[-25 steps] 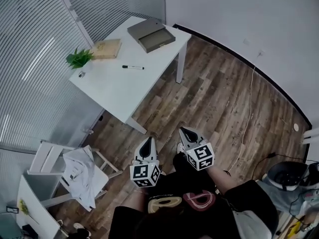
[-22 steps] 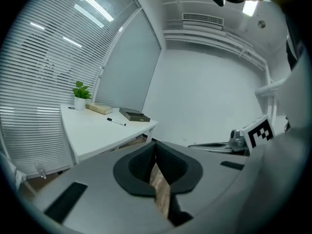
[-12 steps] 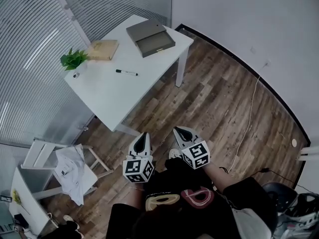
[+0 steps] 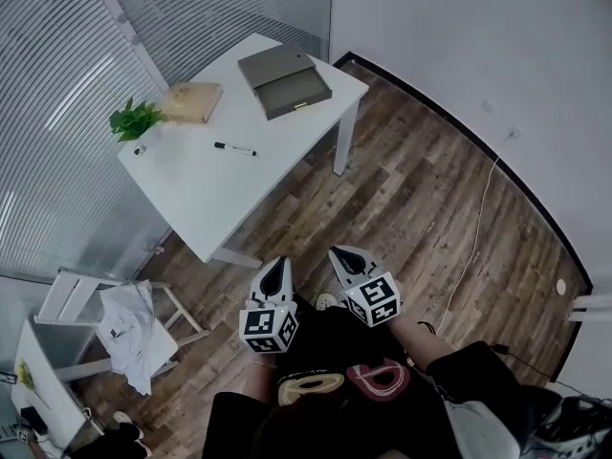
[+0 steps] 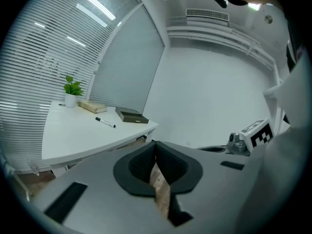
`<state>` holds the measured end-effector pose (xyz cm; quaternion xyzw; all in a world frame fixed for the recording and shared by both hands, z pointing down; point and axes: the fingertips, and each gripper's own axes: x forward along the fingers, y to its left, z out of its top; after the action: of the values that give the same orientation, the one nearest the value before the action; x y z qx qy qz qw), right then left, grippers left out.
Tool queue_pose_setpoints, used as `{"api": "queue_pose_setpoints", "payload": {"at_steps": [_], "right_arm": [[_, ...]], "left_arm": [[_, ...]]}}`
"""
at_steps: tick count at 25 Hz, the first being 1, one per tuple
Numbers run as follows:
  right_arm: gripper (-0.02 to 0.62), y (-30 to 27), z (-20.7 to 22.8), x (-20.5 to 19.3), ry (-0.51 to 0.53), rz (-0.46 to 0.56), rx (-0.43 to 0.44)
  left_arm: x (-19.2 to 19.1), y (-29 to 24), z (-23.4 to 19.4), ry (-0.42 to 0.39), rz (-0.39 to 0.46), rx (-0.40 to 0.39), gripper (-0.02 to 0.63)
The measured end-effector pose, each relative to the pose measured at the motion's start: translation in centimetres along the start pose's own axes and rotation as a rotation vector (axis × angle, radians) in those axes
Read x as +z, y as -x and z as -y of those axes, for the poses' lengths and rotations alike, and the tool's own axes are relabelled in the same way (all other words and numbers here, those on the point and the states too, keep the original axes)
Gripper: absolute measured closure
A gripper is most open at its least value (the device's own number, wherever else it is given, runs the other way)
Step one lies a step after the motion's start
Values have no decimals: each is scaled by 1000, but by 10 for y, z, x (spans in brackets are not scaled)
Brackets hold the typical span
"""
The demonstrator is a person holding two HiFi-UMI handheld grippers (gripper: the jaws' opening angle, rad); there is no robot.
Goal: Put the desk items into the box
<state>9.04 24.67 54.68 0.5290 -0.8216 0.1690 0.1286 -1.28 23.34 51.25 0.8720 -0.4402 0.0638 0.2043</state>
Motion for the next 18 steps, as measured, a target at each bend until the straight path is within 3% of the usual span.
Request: {"api": "queue_pose_setpoints", "payload": {"at_steps": [10, 18], "right_arm": [[585, -22, 18, -5, -30, -30, -33], [586, -77, 50, 22, -63, -33, -76]], "left_arm": [[-4, -26, -19, 17, -38, -3, 589], [27, -81, -60, 19, -35, -30, 589]]}}
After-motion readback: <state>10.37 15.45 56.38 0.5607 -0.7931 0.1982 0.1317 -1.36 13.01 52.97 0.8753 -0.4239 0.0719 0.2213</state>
